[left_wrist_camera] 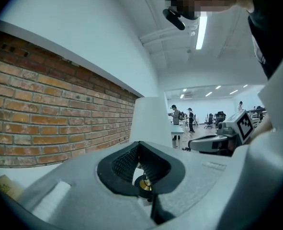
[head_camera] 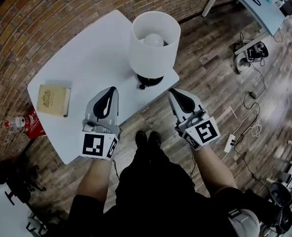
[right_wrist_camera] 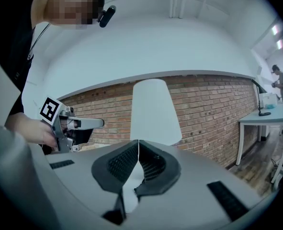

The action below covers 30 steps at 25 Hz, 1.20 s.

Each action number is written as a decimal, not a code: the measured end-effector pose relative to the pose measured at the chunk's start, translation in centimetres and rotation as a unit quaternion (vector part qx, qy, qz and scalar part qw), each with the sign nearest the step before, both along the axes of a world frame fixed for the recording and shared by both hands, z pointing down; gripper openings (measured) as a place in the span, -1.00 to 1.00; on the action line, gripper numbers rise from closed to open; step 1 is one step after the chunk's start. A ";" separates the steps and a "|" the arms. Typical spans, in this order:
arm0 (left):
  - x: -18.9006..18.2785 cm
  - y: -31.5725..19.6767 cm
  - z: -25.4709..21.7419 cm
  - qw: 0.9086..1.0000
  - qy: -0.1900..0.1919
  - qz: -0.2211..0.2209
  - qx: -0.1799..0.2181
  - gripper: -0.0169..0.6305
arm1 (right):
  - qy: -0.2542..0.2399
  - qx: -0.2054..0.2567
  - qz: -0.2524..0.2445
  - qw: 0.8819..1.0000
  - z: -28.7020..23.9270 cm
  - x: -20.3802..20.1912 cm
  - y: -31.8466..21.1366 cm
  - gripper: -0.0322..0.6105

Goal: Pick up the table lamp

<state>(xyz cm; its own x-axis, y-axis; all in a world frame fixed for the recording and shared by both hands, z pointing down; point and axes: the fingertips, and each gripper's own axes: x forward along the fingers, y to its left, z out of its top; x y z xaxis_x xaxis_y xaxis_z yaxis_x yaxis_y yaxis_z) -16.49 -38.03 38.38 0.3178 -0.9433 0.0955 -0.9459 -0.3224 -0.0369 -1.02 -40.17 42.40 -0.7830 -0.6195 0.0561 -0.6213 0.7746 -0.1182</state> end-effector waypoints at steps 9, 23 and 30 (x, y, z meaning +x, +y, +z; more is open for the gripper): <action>-1.1 -5.4 5.1 1.000 -0.004 0.016 0.012 -0.92 | 0.002 0.024 0.003 1.000 5.1 -3.9 -4.6 -0.85; -1.1 -9.6 10.1 1.000 0.001 0.029 0.004 -0.92 | 0.035 0.038 0.048 0.998 10.6 -4.9 -8.1 -0.59; -0.7 -10.6 11.1 0.999 -0.008 0.034 0.005 -0.92 | 0.037 0.042 0.059 0.997 10.8 -5.7 -9.4 -0.14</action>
<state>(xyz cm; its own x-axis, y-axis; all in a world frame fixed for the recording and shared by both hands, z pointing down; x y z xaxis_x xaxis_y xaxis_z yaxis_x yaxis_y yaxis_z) -17.17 -48.60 49.44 0.3792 -0.9208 0.0912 -0.9213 -0.3849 -0.0553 -6.74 -49.62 53.16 -0.6995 -0.7125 0.0547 -0.7138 0.7004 -0.0055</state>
